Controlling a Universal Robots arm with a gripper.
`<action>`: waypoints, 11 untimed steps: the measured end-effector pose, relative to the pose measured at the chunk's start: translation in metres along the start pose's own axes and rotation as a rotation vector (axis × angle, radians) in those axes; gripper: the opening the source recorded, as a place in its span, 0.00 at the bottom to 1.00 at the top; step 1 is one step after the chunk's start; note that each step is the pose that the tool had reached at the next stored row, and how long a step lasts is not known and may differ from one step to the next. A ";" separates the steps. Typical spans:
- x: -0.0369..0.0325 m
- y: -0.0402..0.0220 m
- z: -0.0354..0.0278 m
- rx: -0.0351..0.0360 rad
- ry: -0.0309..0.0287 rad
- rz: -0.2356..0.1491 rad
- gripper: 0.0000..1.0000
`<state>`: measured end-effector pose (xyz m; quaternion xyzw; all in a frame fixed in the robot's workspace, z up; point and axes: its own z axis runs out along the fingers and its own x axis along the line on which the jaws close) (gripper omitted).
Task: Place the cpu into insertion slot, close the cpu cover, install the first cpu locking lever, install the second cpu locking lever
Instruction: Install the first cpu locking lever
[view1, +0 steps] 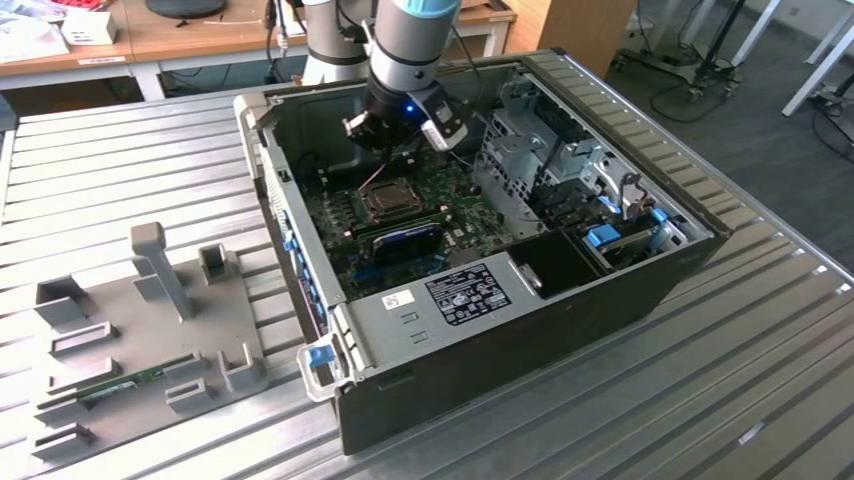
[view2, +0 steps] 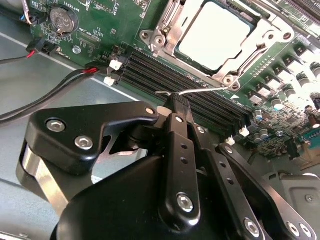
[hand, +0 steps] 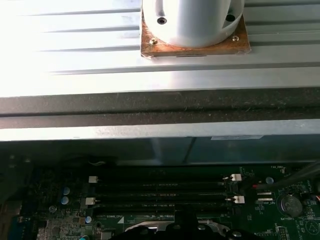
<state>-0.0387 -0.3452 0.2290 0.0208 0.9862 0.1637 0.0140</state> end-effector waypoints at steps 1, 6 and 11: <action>0.0003 -0.0001 0.0004 0.0000 -0.0002 0.000 0.11; 0.0011 -0.0007 0.0016 0.0005 -0.0001 0.000 0.11; 0.0013 -0.0048 0.0137 0.0002 -0.0003 0.000 0.11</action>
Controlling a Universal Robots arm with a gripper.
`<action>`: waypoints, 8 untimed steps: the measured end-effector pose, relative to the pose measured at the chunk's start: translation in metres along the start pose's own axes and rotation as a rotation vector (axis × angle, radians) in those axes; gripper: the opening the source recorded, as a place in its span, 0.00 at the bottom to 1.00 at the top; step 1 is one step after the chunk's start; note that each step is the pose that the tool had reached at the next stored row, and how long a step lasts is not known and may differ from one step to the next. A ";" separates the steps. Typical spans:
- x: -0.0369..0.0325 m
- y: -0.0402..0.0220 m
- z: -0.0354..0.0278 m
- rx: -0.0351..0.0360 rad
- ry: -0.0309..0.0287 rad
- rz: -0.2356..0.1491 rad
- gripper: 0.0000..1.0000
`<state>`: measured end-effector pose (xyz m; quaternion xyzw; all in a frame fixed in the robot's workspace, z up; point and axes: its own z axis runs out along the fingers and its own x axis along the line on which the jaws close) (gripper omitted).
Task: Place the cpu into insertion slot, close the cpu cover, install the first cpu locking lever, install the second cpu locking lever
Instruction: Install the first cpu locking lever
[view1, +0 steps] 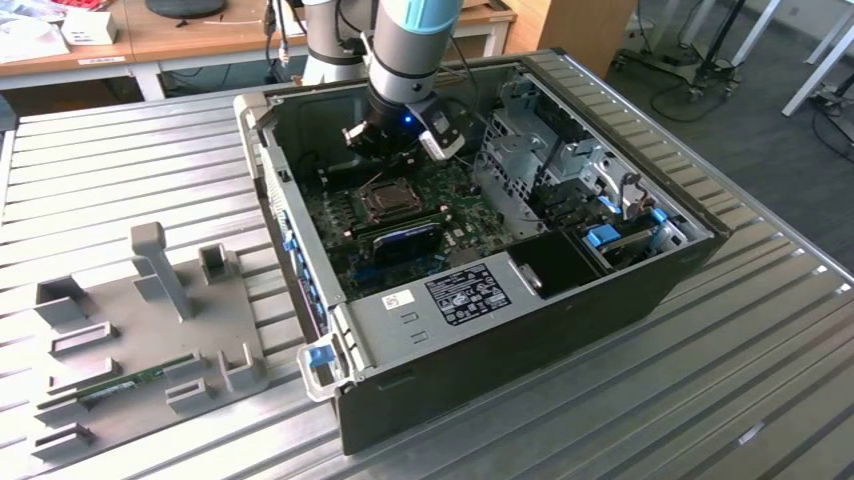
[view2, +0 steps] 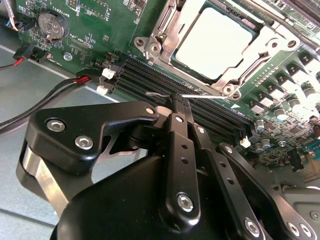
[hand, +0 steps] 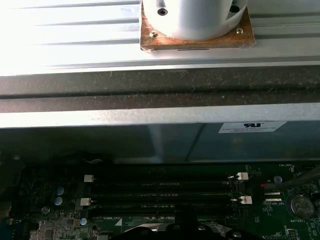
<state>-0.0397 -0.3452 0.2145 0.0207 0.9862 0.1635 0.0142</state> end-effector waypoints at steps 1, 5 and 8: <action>0.0000 0.0000 0.0001 0.0000 0.0000 0.000 0.11; 0.0000 -0.0001 0.0004 -0.0005 0.0000 0.000 0.11; 0.0000 -0.0001 0.0006 -0.0006 0.0000 0.000 0.11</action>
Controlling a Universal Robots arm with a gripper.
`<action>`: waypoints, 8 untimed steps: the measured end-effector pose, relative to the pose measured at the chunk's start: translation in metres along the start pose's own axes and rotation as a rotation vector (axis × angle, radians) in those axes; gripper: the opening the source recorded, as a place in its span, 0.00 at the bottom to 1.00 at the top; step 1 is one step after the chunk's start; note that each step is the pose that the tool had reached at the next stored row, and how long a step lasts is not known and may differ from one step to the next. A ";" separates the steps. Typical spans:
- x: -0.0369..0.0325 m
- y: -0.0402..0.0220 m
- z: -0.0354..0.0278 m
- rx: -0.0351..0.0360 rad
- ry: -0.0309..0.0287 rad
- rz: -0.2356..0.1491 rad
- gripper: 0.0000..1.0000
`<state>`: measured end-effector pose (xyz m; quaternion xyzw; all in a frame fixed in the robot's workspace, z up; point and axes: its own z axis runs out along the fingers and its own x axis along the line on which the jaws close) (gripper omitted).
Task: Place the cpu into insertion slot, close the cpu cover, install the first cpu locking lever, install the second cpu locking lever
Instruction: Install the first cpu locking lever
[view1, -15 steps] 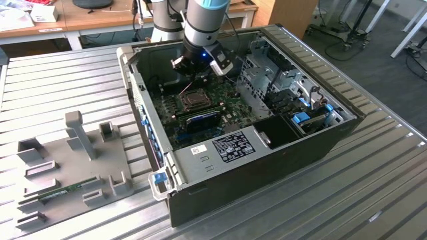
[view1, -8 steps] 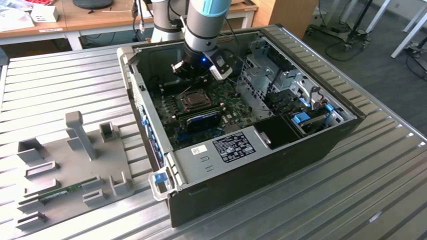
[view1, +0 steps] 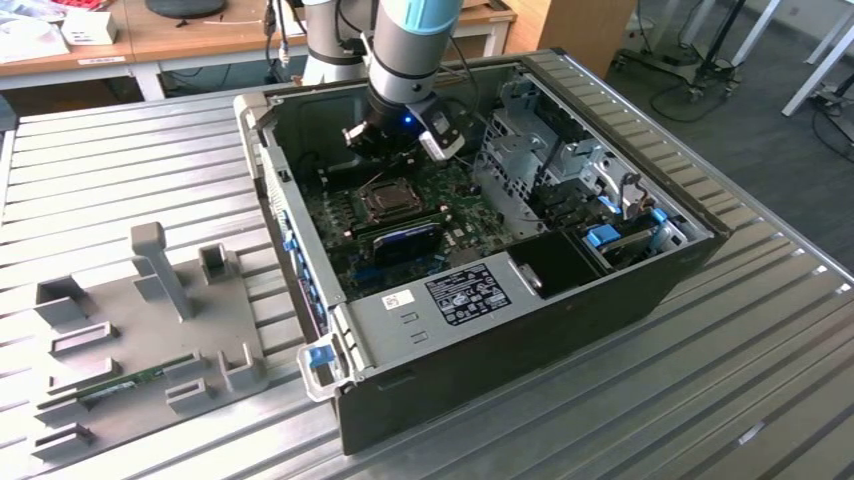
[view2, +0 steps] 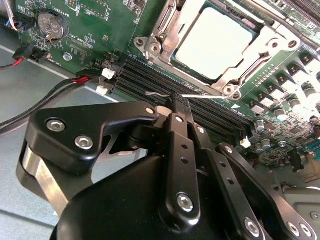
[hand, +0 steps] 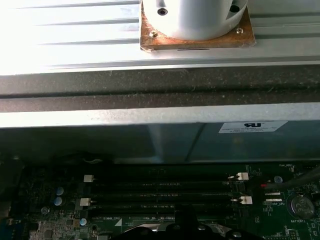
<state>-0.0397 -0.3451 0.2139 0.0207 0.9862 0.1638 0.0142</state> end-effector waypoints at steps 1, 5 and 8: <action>0.0000 0.0000 0.0001 0.0001 0.0000 0.000 0.11; 0.0001 0.0017 0.0008 0.0001 -0.0003 0.001 0.11; 0.0002 0.0030 0.0012 0.0001 -0.0004 0.001 0.11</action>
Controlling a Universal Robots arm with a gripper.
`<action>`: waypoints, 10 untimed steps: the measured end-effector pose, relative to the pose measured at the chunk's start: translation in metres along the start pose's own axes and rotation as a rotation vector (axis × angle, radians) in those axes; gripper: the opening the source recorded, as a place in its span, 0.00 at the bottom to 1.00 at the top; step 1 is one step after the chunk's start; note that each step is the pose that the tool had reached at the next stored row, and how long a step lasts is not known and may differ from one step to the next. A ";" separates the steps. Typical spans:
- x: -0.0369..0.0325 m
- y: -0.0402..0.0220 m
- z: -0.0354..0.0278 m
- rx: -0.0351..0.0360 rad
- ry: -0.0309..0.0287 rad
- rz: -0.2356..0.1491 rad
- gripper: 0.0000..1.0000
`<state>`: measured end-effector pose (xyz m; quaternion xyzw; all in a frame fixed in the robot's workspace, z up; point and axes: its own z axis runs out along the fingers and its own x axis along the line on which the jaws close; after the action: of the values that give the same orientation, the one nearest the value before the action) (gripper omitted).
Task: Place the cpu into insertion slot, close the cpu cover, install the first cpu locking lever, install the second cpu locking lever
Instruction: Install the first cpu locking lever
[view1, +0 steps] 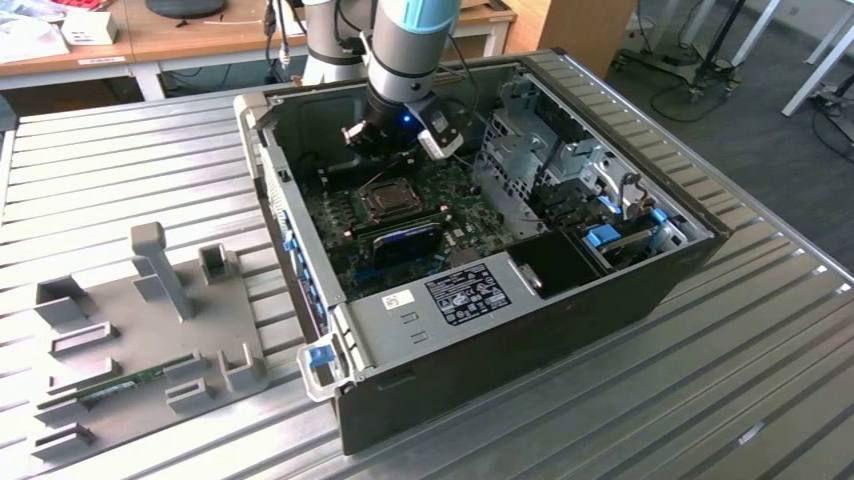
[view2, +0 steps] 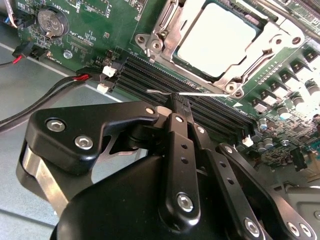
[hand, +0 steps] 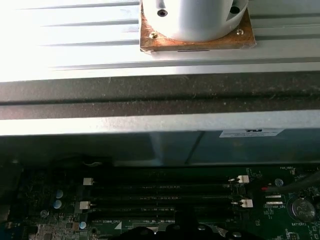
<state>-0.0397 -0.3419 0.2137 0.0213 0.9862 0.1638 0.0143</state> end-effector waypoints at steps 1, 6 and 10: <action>0.0000 0.0003 0.0001 -0.0001 0.0000 0.000 0.11; 0.0000 0.0001 0.0009 0.0000 -0.0010 0.003 0.11; 0.0000 -0.0010 0.0027 0.0000 -0.0034 0.010 0.11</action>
<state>-0.0397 -0.3419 0.2108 0.0264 0.9860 0.1638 0.0151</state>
